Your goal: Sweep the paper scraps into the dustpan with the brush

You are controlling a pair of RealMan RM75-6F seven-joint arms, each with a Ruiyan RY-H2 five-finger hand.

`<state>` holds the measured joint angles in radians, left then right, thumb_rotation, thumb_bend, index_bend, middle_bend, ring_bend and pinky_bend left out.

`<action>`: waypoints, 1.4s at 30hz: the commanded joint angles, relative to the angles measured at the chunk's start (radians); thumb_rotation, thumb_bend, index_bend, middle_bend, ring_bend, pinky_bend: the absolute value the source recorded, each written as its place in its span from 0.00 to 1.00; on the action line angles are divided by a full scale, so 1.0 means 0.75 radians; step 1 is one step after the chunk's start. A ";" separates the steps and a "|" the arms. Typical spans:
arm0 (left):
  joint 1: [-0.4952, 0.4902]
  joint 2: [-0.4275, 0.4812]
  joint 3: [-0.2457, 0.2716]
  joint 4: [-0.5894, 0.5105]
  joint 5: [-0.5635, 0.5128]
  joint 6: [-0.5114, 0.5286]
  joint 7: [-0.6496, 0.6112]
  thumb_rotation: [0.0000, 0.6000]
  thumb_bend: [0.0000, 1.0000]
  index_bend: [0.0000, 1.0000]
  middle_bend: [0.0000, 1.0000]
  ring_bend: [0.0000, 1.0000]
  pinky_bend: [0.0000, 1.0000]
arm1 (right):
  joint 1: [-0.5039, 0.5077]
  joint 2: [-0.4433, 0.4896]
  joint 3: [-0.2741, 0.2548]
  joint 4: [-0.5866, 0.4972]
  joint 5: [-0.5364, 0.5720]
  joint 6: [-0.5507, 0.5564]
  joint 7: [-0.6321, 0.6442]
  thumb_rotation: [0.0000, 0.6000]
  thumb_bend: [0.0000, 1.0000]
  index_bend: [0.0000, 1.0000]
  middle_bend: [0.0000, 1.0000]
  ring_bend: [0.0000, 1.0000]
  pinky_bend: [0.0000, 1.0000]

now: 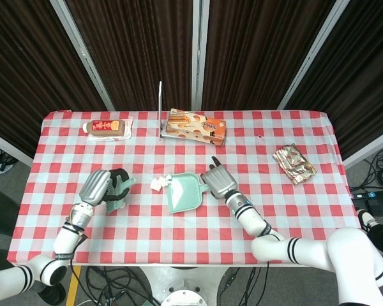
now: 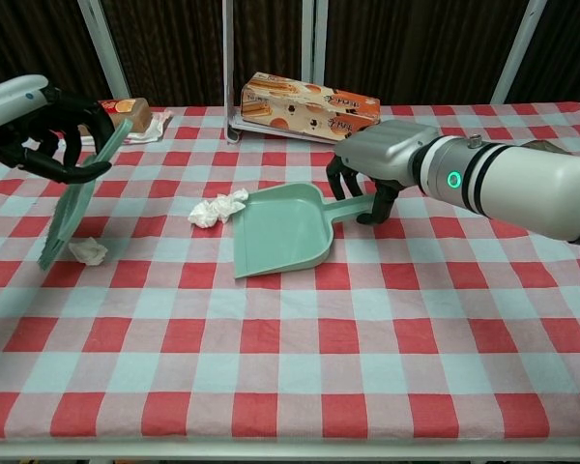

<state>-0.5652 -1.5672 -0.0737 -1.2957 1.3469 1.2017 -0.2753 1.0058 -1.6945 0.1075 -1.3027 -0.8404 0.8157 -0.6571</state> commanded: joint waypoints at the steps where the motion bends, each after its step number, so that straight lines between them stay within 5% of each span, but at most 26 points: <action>1: 0.025 -0.036 -0.013 0.033 -0.018 0.015 0.058 1.00 0.45 0.52 0.55 0.63 0.85 | -0.001 0.002 -0.001 -0.003 -0.001 0.002 -0.001 1.00 0.36 0.70 0.62 0.24 0.00; 10: 0.008 -0.159 -0.075 0.179 -0.064 -0.054 0.061 1.00 0.45 0.52 0.55 0.63 0.85 | -0.002 -0.002 -0.001 -0.010 0.002 0.009 -0.008 1.00 0.36 0.70 0.62 0.24 0.00; 21: -0.104 -0.260 -0.186 0.220 -0.044 -0.133 -0.027 1.00 0.45 0.52 0.55 0.63 0.85 | 0.002 -0.018 0.011 -0.015 0.016 0.032 -0.025 1.00 0.36 0.70 0.62 0.24 0.00; 42: -0.300 -0.448 -0.291 0.310 -0.034 -0.235 -0.062 1.00 0.45 0.52 0.55 0.62 0.85 | -0.001 -0.066 0.024 0.003 0.044 0.066 -0.053 1.00 0.37 0.71 0.62 0.24 0.00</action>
<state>-0.7833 -1.8966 -0.2870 -1.0682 1.3214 1.0291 -0.3171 1.0052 -1.7440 0.1247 -1.3007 -0.8067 0.8648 -0.6975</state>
